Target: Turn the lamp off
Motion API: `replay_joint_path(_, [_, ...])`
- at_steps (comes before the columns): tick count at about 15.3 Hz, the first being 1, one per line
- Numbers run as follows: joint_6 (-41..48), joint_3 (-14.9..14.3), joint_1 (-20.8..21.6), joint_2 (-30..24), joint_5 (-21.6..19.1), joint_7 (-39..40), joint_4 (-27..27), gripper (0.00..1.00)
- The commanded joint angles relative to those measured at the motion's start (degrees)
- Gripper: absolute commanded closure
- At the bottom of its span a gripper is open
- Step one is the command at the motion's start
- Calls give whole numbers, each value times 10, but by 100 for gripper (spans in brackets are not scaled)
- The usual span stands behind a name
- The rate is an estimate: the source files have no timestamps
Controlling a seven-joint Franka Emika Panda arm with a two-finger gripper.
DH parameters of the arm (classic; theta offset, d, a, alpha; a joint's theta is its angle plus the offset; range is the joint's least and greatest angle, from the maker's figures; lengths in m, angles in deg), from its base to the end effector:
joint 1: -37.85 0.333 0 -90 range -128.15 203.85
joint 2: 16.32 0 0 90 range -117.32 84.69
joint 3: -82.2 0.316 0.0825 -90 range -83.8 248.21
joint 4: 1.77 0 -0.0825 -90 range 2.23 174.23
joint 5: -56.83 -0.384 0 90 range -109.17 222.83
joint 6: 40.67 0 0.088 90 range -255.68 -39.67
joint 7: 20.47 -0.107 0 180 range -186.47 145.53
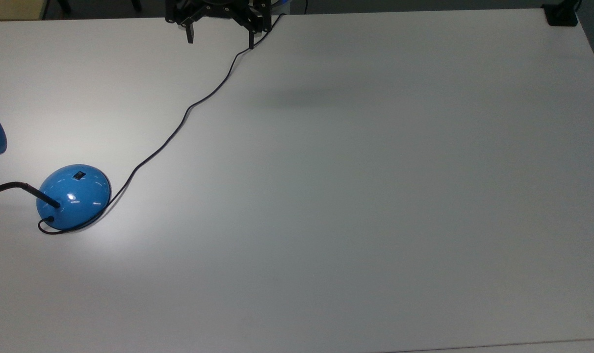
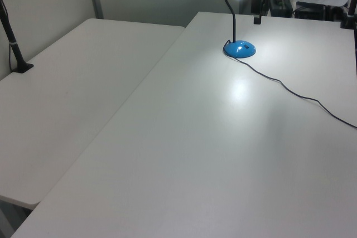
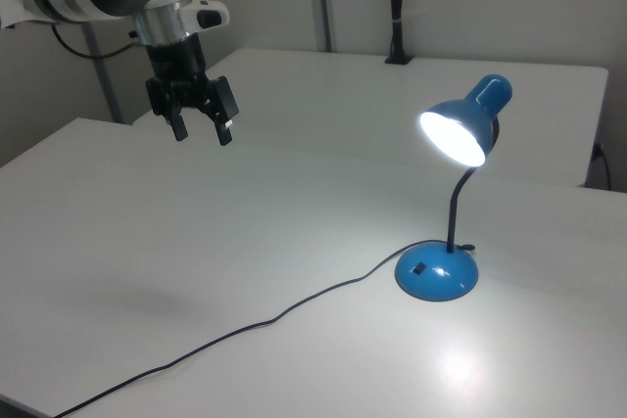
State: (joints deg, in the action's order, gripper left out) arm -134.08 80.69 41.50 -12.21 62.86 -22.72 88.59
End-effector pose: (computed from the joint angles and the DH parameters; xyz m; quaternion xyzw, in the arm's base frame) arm 0.5802 0.0115 0.5866 0.9985 0.0027 -0.0072 0.0537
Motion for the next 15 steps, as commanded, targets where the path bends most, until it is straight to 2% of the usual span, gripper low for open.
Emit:
replay_joint_path(1, [0,-2,1,-2,5,7,2,0])
replay_joint_path(13, [0,-1,1,-2,6,12,2,0])
replay_joint_path(14, [0,-1,1,-2,6,13,2,3])
replay_joint_path(15, [-1,-1,1,-2,6,15,2,11])
